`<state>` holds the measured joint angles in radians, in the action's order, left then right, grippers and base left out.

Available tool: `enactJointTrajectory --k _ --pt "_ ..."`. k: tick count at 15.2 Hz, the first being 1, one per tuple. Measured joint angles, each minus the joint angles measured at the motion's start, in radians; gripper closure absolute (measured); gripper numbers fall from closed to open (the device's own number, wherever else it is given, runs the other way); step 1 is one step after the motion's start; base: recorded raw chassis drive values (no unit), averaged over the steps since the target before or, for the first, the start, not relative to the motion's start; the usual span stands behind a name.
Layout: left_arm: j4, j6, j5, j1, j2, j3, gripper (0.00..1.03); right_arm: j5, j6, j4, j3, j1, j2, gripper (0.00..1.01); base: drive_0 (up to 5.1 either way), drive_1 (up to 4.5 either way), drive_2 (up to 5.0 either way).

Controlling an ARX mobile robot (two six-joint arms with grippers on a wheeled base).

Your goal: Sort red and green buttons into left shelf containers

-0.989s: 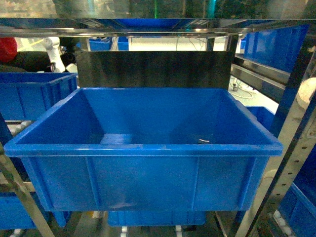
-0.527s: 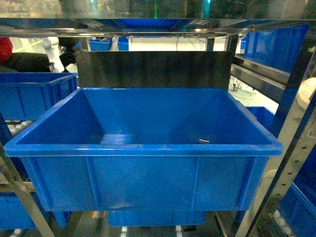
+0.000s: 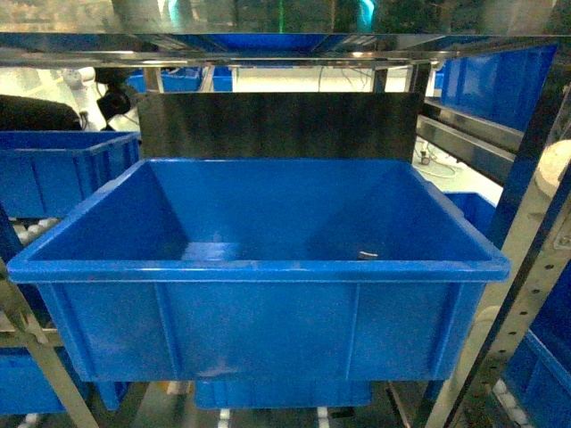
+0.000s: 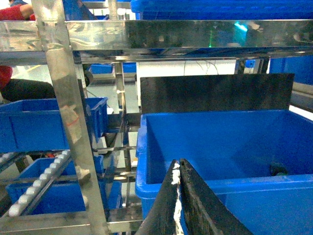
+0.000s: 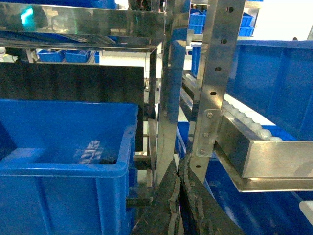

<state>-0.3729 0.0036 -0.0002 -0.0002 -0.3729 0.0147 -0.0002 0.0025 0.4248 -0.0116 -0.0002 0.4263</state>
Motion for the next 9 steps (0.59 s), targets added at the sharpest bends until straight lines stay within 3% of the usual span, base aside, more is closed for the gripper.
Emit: enactJointTrajectory --k 9 --pt "0.185 0.000 0.000 0.000 0.185 0.000 1.01 0.000 0.000 -0.209 0.000 0.000 -0.214 0.99 0.0 0.00 0.0"
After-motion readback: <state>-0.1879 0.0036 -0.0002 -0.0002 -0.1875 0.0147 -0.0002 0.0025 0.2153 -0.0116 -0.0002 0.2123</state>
